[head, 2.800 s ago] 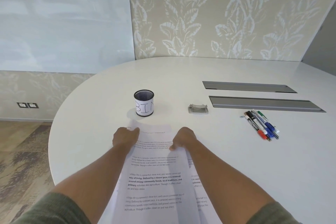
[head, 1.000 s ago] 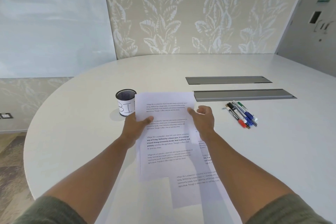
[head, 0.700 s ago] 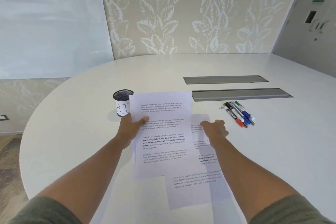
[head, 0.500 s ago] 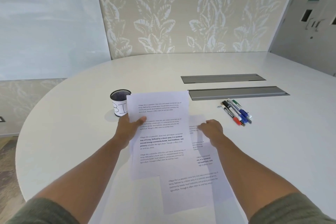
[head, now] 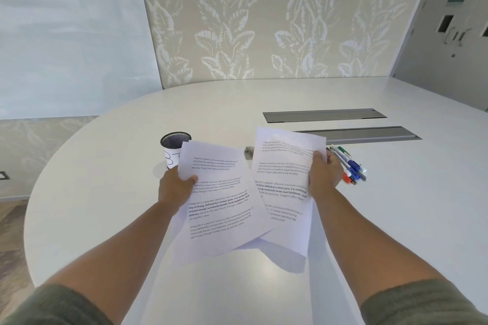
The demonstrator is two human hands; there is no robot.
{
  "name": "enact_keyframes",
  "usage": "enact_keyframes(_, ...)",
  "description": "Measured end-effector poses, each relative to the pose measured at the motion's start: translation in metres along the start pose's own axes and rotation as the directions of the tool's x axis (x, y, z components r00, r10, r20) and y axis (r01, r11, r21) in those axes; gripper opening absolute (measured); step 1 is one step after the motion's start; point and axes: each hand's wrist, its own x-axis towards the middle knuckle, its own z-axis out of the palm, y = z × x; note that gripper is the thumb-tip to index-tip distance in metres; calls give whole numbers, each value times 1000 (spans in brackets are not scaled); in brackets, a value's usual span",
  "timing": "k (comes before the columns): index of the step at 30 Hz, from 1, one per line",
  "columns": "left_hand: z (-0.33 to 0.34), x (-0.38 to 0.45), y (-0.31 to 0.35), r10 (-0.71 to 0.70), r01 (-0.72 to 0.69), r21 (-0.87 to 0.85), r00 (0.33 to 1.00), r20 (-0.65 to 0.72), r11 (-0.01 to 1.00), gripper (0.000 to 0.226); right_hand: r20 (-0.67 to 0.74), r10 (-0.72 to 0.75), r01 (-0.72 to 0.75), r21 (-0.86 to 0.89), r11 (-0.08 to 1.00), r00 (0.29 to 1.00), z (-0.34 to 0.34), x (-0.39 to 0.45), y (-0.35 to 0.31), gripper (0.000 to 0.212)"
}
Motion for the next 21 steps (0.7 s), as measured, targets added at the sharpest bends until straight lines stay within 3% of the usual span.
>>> enact_keyframes(3, 0, -2, -3, -5, 5, 7, 1000, 6, 1000, 32, 46, 120, -128, 232, 964, 992, -3, 2, -6, 16)
enact_keyframes(5, 0, -3, -5, -13, 13, 11, 1000, 9, 1000, 32, 183, 198, -253, 362, 897, 963, -6, 3, -13, 25)
enact_keyframes(8, 0, -5, -6, -17, 17, 7, 1000, 26, 1000, 33, 432, 247, -427, 391, 816, 867, -6, 1, -25, 35)
enact_keyframes(10, 1, -5, -7, -26, 27, -14, 999, 34, 1000, 33, 518, 230, -483, 429, 763, 824, -3, -1, -31, 39)
enact_keyframes(15, 1, -6, -7, -63, 67, -82, 997, 43, 994, 26, 554, 174, -483, 479, 732, 814, 0, -6, -41, 17)
enact_keyframes(19, 3, -6, -6, -57, 74, -160, 992, 109, 984, 20, 446, 177, -360, 367, 858, 877, 7, -4, -28, 22)
enact_keyframes(21, 4, -7, -3, -41, 75, -199, 985, 167, 977, 23, 398, 174, -302, 286, 910, 901, 9, -8, -17, 13)
